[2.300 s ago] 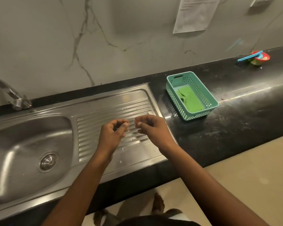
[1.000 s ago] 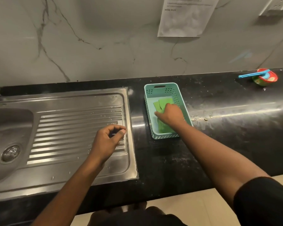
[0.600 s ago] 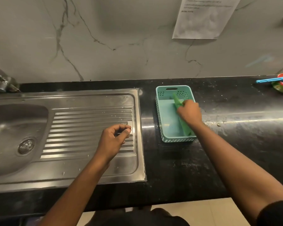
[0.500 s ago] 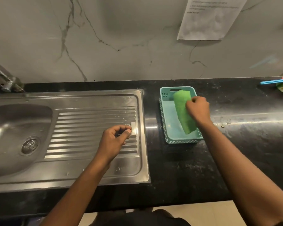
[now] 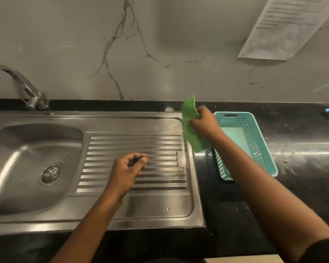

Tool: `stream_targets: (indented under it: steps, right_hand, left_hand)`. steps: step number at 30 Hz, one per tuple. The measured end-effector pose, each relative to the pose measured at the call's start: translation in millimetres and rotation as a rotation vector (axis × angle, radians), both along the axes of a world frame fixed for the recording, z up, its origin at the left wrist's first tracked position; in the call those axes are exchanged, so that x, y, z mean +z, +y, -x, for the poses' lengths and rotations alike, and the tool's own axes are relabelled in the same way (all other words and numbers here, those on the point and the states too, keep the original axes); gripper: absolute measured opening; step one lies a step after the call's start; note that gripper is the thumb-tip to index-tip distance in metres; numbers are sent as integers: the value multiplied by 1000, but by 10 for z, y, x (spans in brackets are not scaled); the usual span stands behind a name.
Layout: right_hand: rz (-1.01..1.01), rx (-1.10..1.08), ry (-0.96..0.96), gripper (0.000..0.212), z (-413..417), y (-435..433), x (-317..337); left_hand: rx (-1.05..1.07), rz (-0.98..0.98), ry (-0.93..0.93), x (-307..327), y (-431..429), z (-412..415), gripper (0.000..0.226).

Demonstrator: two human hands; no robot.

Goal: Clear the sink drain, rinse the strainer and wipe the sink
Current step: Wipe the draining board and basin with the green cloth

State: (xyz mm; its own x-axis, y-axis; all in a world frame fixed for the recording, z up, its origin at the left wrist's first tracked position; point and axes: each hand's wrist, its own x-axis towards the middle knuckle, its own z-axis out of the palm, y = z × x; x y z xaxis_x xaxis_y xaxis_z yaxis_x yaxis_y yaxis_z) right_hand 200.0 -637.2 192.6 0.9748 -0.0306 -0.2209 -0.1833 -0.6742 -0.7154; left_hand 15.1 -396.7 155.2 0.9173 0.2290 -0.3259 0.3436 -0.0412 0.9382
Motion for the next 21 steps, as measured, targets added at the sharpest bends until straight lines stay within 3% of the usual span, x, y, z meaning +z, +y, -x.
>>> stream_targets:
  steps: [2, 4, 6, 9, 13, 21]
  right_hand:
    - [249, 53, -171, 34, -105, 182, -171]
    - [400, 158, -219, 49, -189, 351, -362]
    - [522, 373, -149, 65, -271, 491, -598]
    - [692, 592, 36, 69, -235, 646, -977]
    - [569, 473, -1, 64, -4, 757, -1242]
    - [334, 523, -41, 59, 924, 692, -1154]
  left_hand:
    - [9, 4, 2, -19, 150, -8, 12]
    - [5, -3, 3, -33, 270, -23, 12]
    - [-9, -9, 7, -41, 382, -35, 12]
    - [-33, -16, 4, -46, 518, -37, 12]
    - [-50, -12, -3, -72, 668, 1, 12]
    - [-100, -6, 30, -138, 738, 13, 13]
